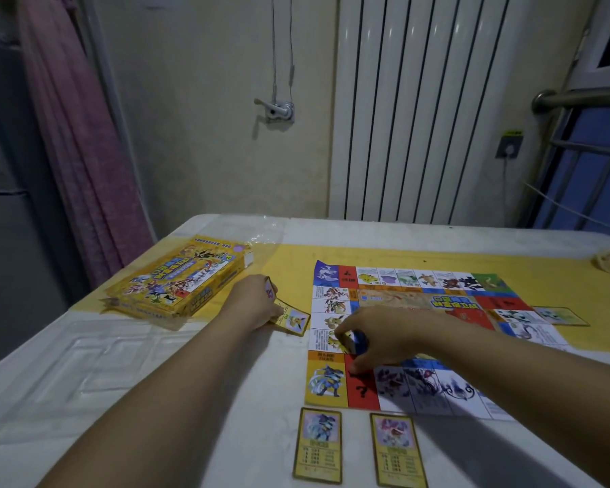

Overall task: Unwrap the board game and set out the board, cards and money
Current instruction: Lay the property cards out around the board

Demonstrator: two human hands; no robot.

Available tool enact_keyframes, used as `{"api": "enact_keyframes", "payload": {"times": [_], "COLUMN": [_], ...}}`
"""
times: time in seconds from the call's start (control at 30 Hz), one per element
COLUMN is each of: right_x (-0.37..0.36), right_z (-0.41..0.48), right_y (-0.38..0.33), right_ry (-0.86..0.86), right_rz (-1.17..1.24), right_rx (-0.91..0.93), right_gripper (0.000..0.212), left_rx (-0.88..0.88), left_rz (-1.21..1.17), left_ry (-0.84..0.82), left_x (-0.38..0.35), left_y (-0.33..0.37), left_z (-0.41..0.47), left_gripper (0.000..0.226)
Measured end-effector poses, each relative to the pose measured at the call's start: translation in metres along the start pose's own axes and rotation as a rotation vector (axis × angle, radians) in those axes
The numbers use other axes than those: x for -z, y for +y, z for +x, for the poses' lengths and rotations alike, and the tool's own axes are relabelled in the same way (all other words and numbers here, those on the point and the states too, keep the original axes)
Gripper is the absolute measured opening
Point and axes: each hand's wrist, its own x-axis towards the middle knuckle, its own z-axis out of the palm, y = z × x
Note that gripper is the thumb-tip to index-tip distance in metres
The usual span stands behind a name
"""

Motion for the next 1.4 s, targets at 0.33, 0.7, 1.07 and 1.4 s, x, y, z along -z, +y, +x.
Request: {"api": "enact_keyframes", "payload": {"times": [0.33,0.7,1.07,1.4], "right_x": [-0.005,-0.002,-0.003,-0.003], "right_z": [0.002,0.000,-0.001,0.000], "right_y": [0.005,0.002,0.004,0.004], "right_ry": [0.006,0.003,-0.004,-0.008], "right_rz": [0.001,-0.016,0.008,-0.001], "right_rx": [0.013,0.017,0.020,0.024], "right_gripper": [0.070,0.070,0.070,0.070], "left_rx": [0.055,0.081,0.078,0.094], "left_rz": [-0.190,0.047,0.293,0.296], "left_ry": [0.011,0.104,0.152,0.081], "left_x": [-0.009,-0.016,-0.024,-0.021], "left_y": [-0.004,0.005,0.005,0.008], "left_z": [0.004,0.008,0.006,0.010], "left_gripper": [0.021,0.026,0.035,0.034]}}
